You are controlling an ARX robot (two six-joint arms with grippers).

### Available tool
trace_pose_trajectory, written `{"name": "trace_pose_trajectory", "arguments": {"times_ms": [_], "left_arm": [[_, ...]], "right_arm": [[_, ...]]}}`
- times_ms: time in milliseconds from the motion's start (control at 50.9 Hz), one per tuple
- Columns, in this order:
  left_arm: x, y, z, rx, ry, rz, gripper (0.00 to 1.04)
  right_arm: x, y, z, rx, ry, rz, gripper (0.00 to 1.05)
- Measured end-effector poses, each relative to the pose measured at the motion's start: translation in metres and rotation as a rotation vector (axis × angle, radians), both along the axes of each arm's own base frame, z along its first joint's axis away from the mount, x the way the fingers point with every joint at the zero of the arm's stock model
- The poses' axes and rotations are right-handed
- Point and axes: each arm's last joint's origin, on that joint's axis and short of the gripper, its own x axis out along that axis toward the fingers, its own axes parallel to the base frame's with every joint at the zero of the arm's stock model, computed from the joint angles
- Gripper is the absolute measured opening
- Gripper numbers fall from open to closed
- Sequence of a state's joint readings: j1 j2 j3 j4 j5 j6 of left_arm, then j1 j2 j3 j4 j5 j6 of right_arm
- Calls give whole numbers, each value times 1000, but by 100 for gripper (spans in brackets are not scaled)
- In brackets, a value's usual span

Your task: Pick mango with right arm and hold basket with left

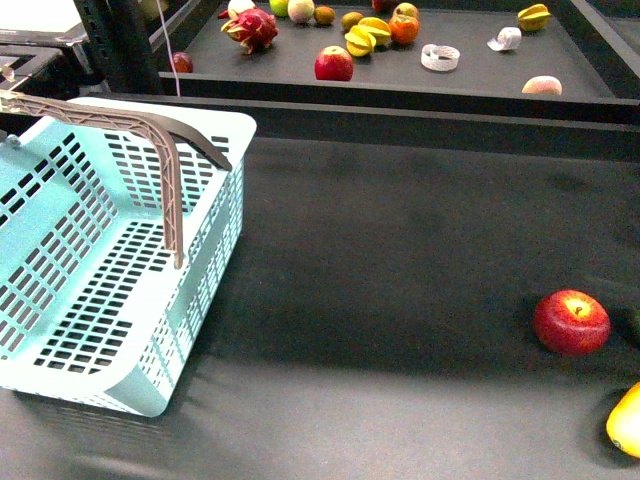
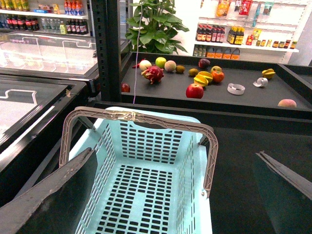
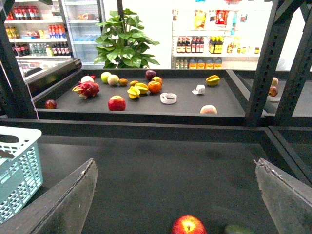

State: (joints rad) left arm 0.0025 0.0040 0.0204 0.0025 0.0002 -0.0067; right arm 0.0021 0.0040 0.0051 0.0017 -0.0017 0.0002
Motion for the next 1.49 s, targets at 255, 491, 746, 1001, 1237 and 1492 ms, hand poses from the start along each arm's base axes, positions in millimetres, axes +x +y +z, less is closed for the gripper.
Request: {"name": "trace_pose_trajectory", "arguments": {"times_ms": [255, 491, 746, 1001, 1237, 1492], "left_arm": [[0, 0, 0, 0, 0, 0, 99], [0, 0, 0, 0, 0, 0, 99], [4, -2, 5, -6, -38, 211, 99], [39, -29, -6, -109, 96, 422, 99], [107, -45, -15, -312, 197, 338, 99], [168, -40, -45, -563, 308, 315, 99]], "right_arm": [[0, 0, 0, 0, 0, 0, 97], [0, 0, 0, 0, 0, 0, 97], [0, 0, 0, 0, 0, 0, 97], [0, 0, 0, 0, 0, 0, 97], [0, 0, 0, 0, 0, 0, 97], [0, 0, 0, 0, 0, 0, 97]]}}
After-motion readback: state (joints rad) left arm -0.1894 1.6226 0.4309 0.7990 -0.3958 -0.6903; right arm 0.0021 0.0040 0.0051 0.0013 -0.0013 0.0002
